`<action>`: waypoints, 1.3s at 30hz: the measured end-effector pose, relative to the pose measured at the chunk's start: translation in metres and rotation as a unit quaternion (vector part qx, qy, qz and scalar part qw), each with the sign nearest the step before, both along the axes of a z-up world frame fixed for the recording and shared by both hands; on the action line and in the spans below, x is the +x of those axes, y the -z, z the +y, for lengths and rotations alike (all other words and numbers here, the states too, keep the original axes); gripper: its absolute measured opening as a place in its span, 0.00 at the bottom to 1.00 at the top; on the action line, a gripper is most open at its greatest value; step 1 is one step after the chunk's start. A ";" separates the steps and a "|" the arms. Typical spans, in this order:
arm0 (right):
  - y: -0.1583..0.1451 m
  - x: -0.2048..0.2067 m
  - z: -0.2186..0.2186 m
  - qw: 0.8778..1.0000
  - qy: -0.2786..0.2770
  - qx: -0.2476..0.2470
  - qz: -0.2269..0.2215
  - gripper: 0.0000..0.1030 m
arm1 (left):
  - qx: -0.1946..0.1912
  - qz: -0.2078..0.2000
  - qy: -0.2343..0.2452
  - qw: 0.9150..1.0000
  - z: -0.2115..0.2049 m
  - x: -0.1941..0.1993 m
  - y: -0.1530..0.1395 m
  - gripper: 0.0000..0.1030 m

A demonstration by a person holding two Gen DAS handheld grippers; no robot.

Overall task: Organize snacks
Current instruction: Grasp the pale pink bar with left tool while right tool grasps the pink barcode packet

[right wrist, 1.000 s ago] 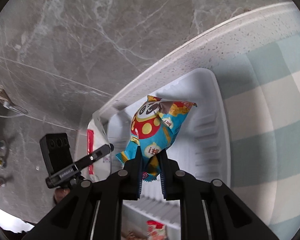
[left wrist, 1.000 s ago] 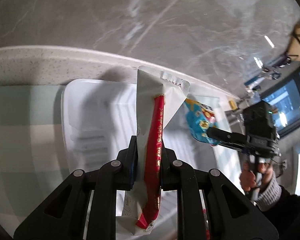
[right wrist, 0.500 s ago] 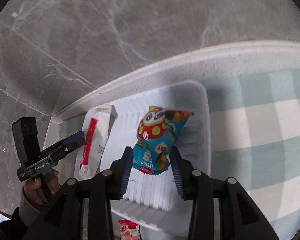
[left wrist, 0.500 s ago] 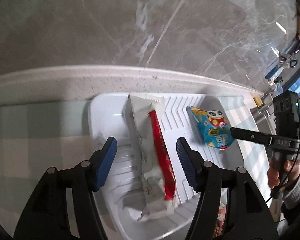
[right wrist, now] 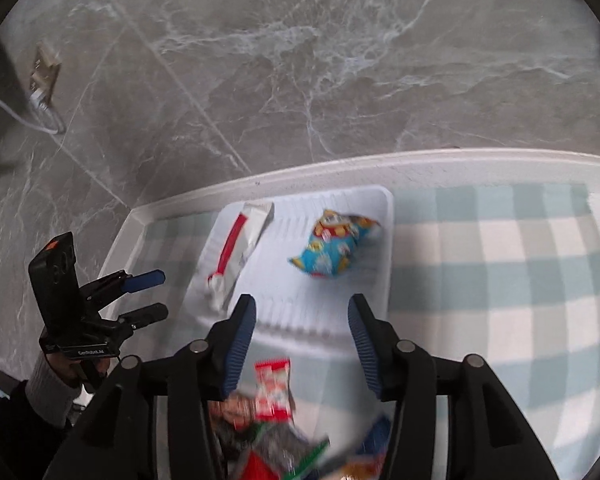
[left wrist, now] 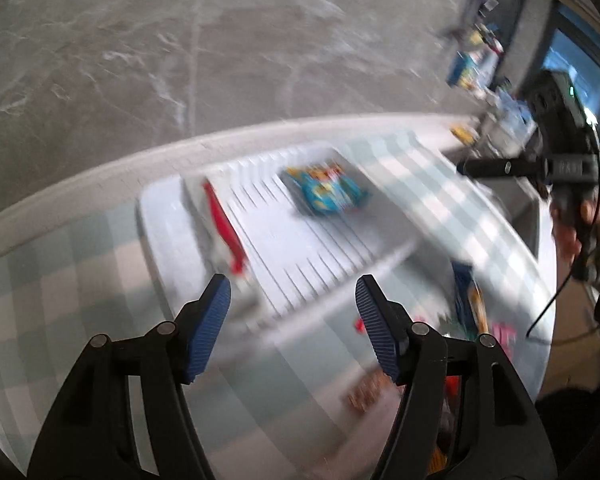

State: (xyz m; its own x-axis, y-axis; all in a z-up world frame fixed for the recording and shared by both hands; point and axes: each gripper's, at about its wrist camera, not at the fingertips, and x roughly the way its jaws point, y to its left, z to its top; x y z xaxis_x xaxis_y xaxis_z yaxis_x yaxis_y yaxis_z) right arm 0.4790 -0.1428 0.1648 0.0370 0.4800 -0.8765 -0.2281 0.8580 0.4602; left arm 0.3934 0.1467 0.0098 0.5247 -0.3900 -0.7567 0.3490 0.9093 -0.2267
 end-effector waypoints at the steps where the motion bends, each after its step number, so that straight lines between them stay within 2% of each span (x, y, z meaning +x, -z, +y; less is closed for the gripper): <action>1: -0.005 -0.010 -0.005 1.000 0.002 -0.006 -0.001 0.53 | 0.002 0.004 0.007 1.000 -0.005 -0.006 0.003 0.61; 5: -0.015 -0.052 -0.032 0.999 0.016 -0.030 0.015 0.55 | 0.012 0.028 0.053 0.998 -0.021 -0.044 0.018 0.61; 12: -0.004 -0.140 -0.078 0.989 0.081 -0.071 0.103 0.56 | 0.056 0.053 0.107 0.991 -0.040 -0.090 0.045 0.61; 13: 0.002 -0.157 -0.085 0.984 0.099 -0.069 0.129 0.56 | 0.057 0.056 0.111 0.991 -0.040 -0.092 0.047 0.61; 16: 0.012 -0.191 -0.093 0.974 0.135 -0.058 0.173 0.56 | 0.056 0.066 0.116 0.990 -0.042 -0.097 0.056 0.61; 19: 0.018 -0.210 -0.094 0.966 0.168 -0.043 0.190 0.56 | 0.060 0.069 0.123 0.988 -0.044 -0.100 0.062 0.61; 22: 0.023 -0.213 -0.087 0.963 0.183 -0.033 0.193 0.56 | 0.059 0.074 0.131 0.987 -0.046 -0.095 0.068 0.61; 26: 0.029 -0.211 -0.070 0.965 0.181 -0.038 0.185 0.57 | 0.070 0.075 0.149 0.984 -0.054 -0.091 0.073 0.61; 31: 0.028 -0.205 -0.048 0.973 0.141 -0.088 0.160 0.55 | 0.084 0.079 0.164 0.980 -0.063 -0.086 0.083 0.61; 33: 0.026 -0.206 -0.040 0.976 0.116 -0.116 0.145 0.45 | 0.091 0.080 0.171 0.978 -0.066 -0.085 0.087 0.61; 35: 0.024 -0.209 -0.035 0.978 0.097 -0.134 0.130 0.40 | 0.098 0.076 0.183 0.975 -0.070 -0.086 0.091 0.61; 36: 0.023 -0.210 -0.033 0.978 0.085 -0.146 0.121 0.31 | 0.108 0.066 0.189 0.974 -0.073 -0.088 0.092 0.61; 37: 0.023 -0.211 -0.031 0.978 0.075 -0.154 0.115 0.29 | 0.114 0.060 0.192 0.973 -0.075 -0.089 0.093 0.60; 38: 0.022 -0.213 -0.031 0.979 0.068 -0.157 0.109 0.28 | 0.112 0.064 0.202 0.971 -0.076 -0.090 0.095 0.57; 39: 0.022 -0.214 -0.031 0.980 0.063 -0.154 0.105 0.27 | 0.112 0.054 0.206 0.971 -0.076 -0.091 0.094 0.44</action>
